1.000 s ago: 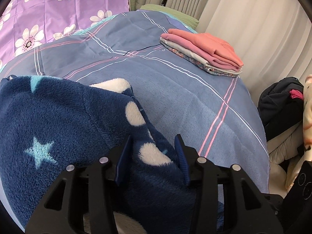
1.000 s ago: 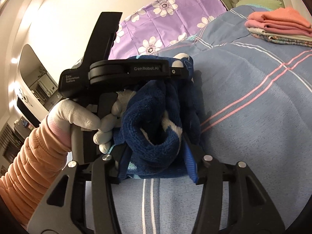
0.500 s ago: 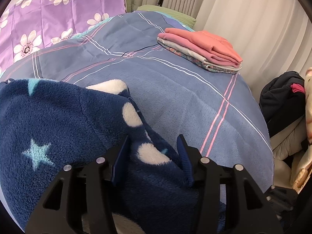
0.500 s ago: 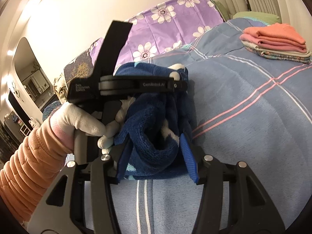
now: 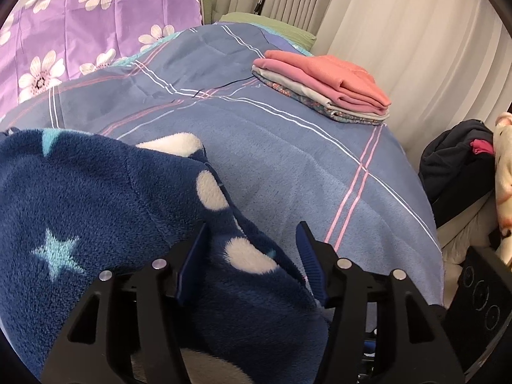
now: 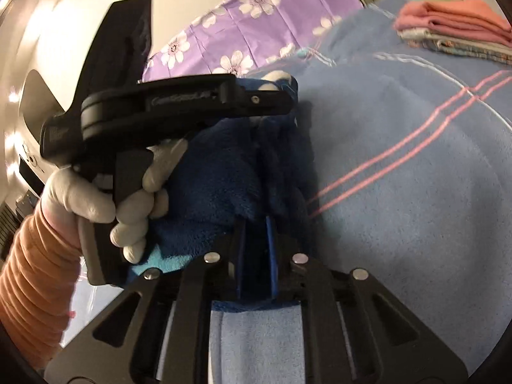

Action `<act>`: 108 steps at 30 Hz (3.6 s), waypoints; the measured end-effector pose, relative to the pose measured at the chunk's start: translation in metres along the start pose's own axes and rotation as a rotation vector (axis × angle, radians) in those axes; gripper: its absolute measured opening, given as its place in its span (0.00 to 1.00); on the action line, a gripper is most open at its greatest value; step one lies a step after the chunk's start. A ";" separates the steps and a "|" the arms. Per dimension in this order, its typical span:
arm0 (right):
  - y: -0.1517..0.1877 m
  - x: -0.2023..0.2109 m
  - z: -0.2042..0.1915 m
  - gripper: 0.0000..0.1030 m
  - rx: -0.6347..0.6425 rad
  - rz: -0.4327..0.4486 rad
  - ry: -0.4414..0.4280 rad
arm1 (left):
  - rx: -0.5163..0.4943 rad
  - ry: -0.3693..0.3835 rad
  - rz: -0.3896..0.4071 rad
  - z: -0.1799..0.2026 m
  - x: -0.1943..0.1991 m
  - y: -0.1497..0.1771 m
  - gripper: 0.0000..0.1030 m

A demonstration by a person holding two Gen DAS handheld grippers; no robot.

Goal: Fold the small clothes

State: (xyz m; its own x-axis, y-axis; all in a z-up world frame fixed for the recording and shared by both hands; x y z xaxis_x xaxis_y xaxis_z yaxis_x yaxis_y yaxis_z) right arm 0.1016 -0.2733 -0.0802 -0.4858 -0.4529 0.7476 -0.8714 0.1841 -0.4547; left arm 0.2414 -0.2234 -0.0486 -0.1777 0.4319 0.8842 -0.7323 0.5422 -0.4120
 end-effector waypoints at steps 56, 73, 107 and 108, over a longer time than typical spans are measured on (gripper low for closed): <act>-0.001 -0.017 -0.042 0.32 0.230 -0.034 0.145 | 0.022 -0.466 0.035 -0.104 0.040 0.007 0.13; 0.000 -0.010 -0.035 0.32 0.206 -0.035 0.044 | -0.080 -0.348 0.132 0.019 0.097 0.204 0.74; -0.014 0.029 -0.046 0.15 0.202 0.052 0.056 | -0.056 -0.282 0.115 0.009 0.065 0.147 0.23; -0.013 0.014 -0.037 0.13 0.186 0.009 0.094 | -0.080 -0.293 0.121 0.015 0.061 0.146 0.23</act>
State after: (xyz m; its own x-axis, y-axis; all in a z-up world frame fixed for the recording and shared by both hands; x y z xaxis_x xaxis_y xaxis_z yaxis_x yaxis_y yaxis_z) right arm 0.1034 -0.2494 -0.0459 -0.5051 -0.3669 0.7812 -0.8438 0.0199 -0.5362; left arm 0.1141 -0.1286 -0.0520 -0.4505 0.2777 0.8485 -0.6424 0.5591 -0.5241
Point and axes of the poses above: each gripper's, at about its wrist camera, not at the fingertips, and x roughly against the way its jaws point, z to its right, y to its underside, the point moved 5 cm from there along -x, roughly the way its jaws point, and after that the axes turned 15 degrees about -z, right-handed, at the moved point
